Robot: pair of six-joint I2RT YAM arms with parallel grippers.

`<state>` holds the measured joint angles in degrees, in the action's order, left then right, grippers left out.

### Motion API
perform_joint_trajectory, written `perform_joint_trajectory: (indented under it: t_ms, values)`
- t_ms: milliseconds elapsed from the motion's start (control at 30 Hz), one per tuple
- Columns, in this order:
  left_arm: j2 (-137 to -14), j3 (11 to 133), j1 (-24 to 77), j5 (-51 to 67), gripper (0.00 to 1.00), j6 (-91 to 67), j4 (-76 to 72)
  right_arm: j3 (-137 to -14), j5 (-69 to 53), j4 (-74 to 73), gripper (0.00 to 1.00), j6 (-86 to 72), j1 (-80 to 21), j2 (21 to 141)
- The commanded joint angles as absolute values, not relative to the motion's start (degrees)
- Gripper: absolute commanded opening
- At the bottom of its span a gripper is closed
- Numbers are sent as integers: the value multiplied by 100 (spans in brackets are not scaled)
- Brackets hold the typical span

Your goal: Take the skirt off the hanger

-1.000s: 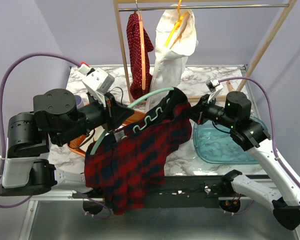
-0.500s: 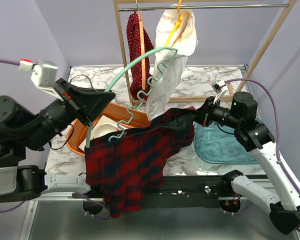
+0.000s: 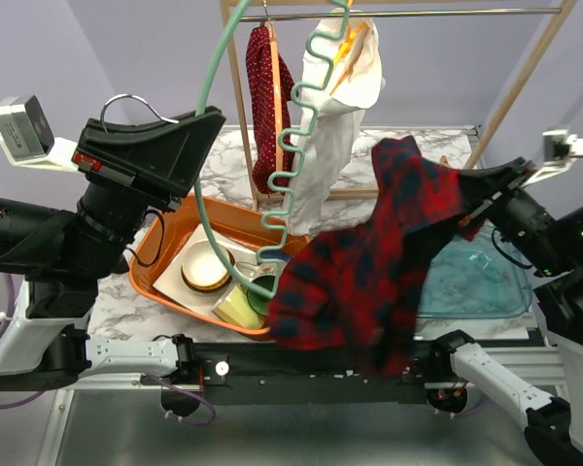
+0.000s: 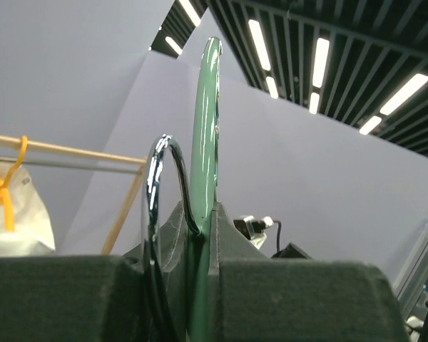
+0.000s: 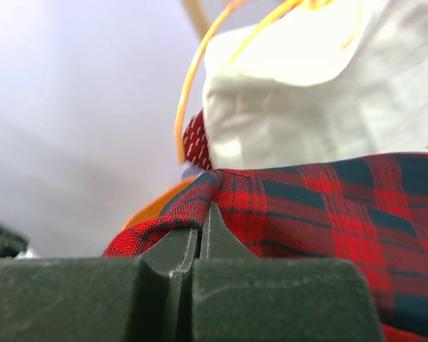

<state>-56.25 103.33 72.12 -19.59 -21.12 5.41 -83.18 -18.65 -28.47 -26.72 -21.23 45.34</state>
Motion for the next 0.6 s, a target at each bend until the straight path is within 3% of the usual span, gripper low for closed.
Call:
perform_joint_trajectory:
  t_ms: [0, 100, 333, 567]
  values:
    - [-5748, 10599, 7233, -1907, 0, -2013, -607, -9811, -466, -3049, 1, -2463, -2074, 4903]
    - [-5687, 10530, 7242, -1933, 0, -1899, -335, -10771, -142, -3339, 1, -2190, -2074, 5273]
    - [-4853, 9476, 7233, -2531, 0, -1670, -141, -11424, 1570, -2936, 1, -880, -2074, 5677]
    - [-4377, 9159, 7233, -2909, 0, -1468, 369, -11743, 2399, -2243, 1, 526, -2074, 5959]
